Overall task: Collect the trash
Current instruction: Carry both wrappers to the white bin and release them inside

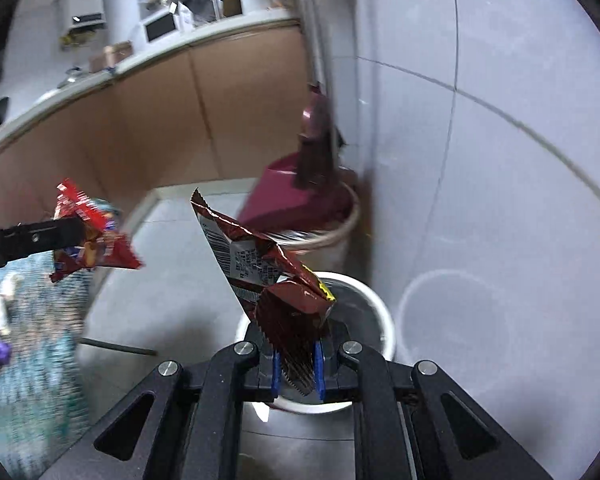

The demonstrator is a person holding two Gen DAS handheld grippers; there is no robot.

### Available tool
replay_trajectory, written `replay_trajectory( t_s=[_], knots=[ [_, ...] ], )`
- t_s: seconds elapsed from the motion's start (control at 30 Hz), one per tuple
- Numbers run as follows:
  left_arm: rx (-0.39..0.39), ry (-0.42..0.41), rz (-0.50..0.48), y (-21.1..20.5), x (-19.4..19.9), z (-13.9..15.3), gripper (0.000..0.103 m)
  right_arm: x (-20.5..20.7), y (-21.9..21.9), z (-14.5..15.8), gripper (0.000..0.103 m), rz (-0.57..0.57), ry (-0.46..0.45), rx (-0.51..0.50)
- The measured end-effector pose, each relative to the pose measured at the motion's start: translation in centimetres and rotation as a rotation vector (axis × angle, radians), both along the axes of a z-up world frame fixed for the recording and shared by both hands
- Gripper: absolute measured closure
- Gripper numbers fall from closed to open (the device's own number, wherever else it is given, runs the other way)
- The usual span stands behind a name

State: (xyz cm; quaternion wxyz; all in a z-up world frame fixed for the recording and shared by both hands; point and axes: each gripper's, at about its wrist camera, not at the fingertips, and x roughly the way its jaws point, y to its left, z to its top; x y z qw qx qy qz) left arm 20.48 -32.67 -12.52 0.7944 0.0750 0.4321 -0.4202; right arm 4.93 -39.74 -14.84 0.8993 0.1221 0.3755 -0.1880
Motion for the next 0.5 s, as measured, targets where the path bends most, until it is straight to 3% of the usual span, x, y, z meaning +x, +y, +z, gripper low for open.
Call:
replay_trajectory(
  t_s=[0.13, 0.27, 0.43, 0.5],
  knots=[
    [0.019, 0.079, -0.002, -4.6, 1.7, -3.4, 0.088, 1.3, -1.9, -2.3, 0.091, -0.039, 0.034, -0.011],
    [0.014, 0.152, 0.018, -6.8, 3.7, -6.1, 0.088, 2.1, -3.8, -4.3, 0.088, -0.074, 0.050, 0.006],
    [0.013, 0.235, 0.032, -8.6, 4.8, -8.9, 0.079, 2.8, -5.2, -6.3, 0.086, -0.103, 0.076, 0.009],
    [0.009, 0.260, 0.030, -9.1, 5.3, -9.8, 0.077, 2.9, -5.5, -6.7, 0.079, -0.117, 0.086, 0.014]
  ],
)
